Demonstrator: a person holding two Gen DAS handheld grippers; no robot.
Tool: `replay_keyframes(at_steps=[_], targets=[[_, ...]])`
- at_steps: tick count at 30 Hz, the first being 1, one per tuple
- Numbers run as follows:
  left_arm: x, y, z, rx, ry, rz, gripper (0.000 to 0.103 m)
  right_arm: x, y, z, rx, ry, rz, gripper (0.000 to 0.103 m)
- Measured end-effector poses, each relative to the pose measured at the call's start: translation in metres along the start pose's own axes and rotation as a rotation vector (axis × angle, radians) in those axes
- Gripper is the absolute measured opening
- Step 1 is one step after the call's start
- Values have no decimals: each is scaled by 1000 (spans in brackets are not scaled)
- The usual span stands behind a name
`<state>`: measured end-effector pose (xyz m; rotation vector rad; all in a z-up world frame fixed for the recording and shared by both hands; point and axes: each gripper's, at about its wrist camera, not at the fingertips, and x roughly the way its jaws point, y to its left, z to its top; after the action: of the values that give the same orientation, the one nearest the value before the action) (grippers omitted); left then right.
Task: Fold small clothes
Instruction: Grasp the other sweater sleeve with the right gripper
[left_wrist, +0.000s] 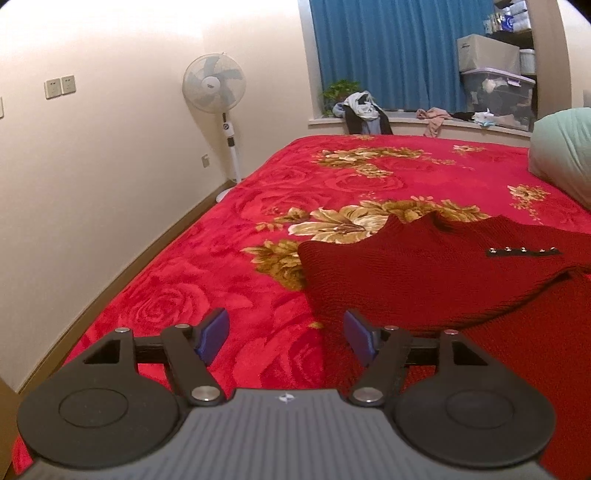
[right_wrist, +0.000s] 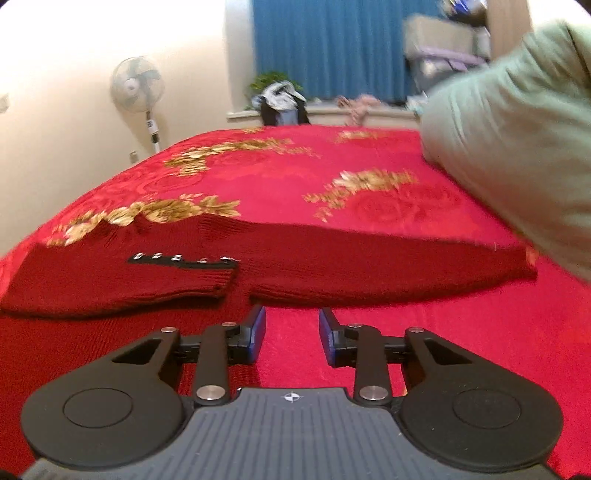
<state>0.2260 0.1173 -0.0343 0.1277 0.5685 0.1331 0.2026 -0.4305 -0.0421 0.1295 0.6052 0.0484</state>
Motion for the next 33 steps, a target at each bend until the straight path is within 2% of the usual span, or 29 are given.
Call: replay_keyframes(at_steps=[3, 5, 7, 10, 14, 17, 20, 25, 28, 30, 31, 33], targets=[[1, 0, 0, 1, 2, -8, 75, 9, -21, 1, 104, 17, 13, 35], [3, 0, -1, 9, 4, -8, 76, 14, -37, 3, 166, -1, 44, 46], [4, 1, -2, 14, 7, -7, 76, 22, -54, 4, 226, -17, 60, 51], [6, 2, -2, 17, 8, -3, 76, 40, -82, 5, 317, -16, 109, 52], [9, 3, -3, 23, 16, 4, 77, 68, -117, 5, 440, -7, 90, 52], [11, 2, -4, 39, 18, 8, 77, 90, -143, -5, 546, 17, 17, 51], [14, 2, -5, 60, 14, 16, 77, 103, -162, -15, 613, 12, 19, 47], [17, 5, -4, 39, 19, 9, 77, 116, -177, -8, 673, -20, 0, 45], [13, 4, -2, 42, -1, 5, 77, 124, -184, -5, 707, -21, -38, 33], [9, 5, 0, 44, -21, 0, 77, 129, -186, -6, 759, -29, -58, 30], [8, 5, 0, 46, -28, -2, 77, 131, -186, -7, 784, -30, -80, 21], [6, 7, 0, 46, -32, 2, 77, 133, -184, -2, 806, -20, -131, 15]])
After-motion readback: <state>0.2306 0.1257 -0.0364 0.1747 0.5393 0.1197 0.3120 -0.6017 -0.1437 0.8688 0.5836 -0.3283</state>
